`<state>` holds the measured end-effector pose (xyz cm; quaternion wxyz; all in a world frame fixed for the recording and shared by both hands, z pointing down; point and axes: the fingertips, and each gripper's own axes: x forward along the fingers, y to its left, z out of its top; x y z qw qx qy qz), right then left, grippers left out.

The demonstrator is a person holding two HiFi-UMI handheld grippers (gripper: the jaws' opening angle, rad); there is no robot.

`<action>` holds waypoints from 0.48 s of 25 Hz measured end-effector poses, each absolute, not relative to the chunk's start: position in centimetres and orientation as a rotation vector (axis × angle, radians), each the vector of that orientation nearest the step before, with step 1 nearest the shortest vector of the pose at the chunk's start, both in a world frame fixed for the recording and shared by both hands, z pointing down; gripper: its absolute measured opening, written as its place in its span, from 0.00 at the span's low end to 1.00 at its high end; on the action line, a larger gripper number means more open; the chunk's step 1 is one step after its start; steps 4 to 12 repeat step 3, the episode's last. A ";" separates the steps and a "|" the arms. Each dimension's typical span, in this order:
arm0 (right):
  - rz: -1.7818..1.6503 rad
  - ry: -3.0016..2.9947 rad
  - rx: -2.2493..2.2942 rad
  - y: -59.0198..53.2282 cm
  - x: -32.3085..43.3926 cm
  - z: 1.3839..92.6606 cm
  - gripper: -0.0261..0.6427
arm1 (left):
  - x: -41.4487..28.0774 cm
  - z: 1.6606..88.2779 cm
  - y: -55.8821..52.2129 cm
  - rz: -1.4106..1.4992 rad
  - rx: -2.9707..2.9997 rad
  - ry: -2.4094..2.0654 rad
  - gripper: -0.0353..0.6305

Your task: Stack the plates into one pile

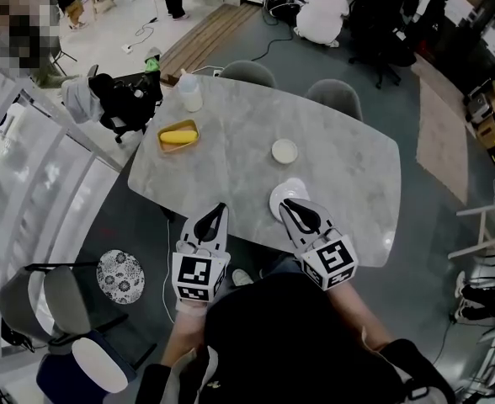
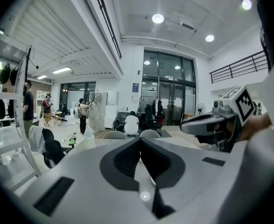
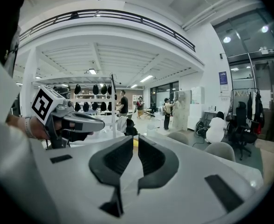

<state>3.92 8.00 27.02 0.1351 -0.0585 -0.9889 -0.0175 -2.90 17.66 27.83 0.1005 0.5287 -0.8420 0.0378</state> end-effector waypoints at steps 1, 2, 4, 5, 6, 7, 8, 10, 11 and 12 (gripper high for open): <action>-0.049 -2.864 -0.169 8.0 3.9 27.1 0.10 | -2.9 27.9 17.7 0.113 1.564 -2.485 0.06; -0.047 -2.863 -0.168 8.1 3.9 27.2 0.10 | -2.9 28.0 17.7 0.116 1.566 -2.482 0.06; -0.045 -2.863 -0.168 8.1 3.8 27.2 0.10 | -2.9 28.1 17.7 0.118 1.567 -2.480 0.06; -0.045 -2.863 -0.168 8.1 3.8 27.2 0.10 | -2.9 28.1 17.7 0.118 1.567 -2.480 0.06; -0.045 -2.863 -0.168 8.1 3.8 27.2 0.10 | -2.9 28.1 17.7 0.118 1.567 -2.480 0.06; -0.045 -2.863 -0.168 8.1 3.8 27.2 0.10 | -2.9 28.1 17.7 0.118 1.567 -2.480 0.06; -0.045 -2.863 -0.168 8.1 3.8 27.2 0.10 | -2.9 28.1 17.7 0.118 1.567 -2.480 0.06; -0.045 -2.863 -0.168 8.1 3.8 27.2 0.10 | -2.9 28.1 17.7 0.118 1.567 -2.480 0.06; -0.045 -2.863 -0.168 8.1 3.8 27.2 0.10 | -2.9 28.1 17.7 0.118 1.567 -2.480 0.06; -0.045 -2.863 -0.168 8.1 3.8 27.2 0.10 | -2.9 28.1 17.7 0.118 1.567 -2.480 0.06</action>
